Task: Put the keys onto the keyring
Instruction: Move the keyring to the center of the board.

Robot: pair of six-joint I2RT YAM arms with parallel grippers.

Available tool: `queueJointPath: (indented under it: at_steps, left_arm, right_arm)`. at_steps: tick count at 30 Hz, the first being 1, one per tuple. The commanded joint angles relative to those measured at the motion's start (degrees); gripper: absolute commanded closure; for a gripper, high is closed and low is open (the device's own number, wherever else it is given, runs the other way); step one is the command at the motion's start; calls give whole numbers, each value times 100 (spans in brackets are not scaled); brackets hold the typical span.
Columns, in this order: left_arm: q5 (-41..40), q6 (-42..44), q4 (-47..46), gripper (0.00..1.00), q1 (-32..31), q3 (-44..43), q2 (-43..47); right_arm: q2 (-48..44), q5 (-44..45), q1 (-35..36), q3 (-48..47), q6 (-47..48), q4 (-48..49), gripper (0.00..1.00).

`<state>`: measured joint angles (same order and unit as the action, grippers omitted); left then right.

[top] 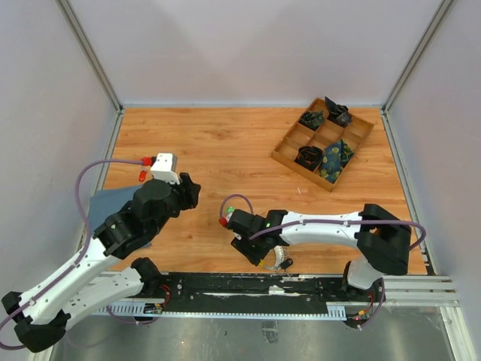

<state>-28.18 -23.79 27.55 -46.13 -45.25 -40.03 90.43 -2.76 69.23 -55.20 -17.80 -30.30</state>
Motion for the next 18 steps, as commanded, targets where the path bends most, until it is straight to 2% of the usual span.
queueJointPath:
  at_steps: [1, 5, 14, 18]
  left_arm:
    - [-430, -50, 415, 47, 25, -396, 328]
    - [-405, -51, 707, 47, 25, -547, 467]
    - [-309, -123, 964, 46, 25, -535, 668]
    - [-291, -71, 963, 46, 25, -602, 593]
  right_arm:
    - [406, 707, 259, -335, -1058, -223, 57]
    - [723, 1067, 266, -508, -1408, -484, 57]
    - [1011, 1115, 238, -754, -1488, -675, 58]
    - [1067, 918, 129, -661, -1457, -563, 65]
